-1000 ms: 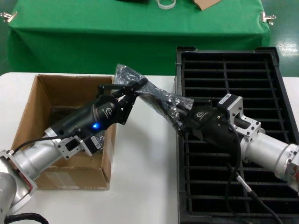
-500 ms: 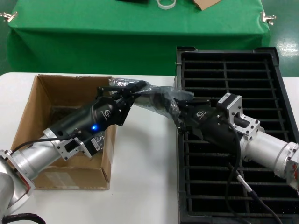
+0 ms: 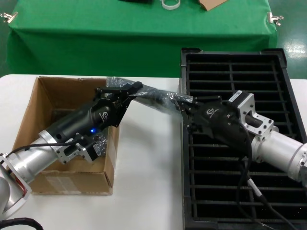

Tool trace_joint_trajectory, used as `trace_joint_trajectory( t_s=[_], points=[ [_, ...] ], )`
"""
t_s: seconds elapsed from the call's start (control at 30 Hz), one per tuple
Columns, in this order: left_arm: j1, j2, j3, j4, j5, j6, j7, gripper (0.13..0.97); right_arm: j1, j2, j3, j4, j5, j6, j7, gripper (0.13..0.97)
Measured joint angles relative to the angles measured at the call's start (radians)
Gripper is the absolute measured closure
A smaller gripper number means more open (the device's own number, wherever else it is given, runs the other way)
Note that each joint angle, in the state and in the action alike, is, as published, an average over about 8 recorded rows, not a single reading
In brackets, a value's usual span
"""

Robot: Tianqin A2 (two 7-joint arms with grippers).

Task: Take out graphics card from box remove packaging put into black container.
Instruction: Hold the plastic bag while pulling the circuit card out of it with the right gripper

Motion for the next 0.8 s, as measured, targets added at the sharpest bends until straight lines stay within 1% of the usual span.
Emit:
trace_joint_trajectory(
  t_s=[0.17,0.3,0.53,0.8],
  points=[
    [0.002,-0.001,0.002,0.001,0.003,0.006,0.018,0.958,-0.008,0.018,-0.001,0.046,-0.027,0.016,0.032,0.962],
    [0.004,0.001,0.002,0.001,0.002,0.012,0.016,0.958,-0.01,0.025,-0.003,0.065,-0.043,0.023,0.048,0.962],
    [-0.003,0.008,-0.01,0.0,-0.009,0.012,-0.021,0.958,-0.001,0.018,-0.007,0.047,-0.048,0.017,0.051,0.962],
    [-0.015,0.012,-0.029,-0.001,-0.029,-0.012,-0.062,0.958,0.007,0.01,-0.01,0.014,-0.035,-0.003,0.039,0.962]
  ],
)
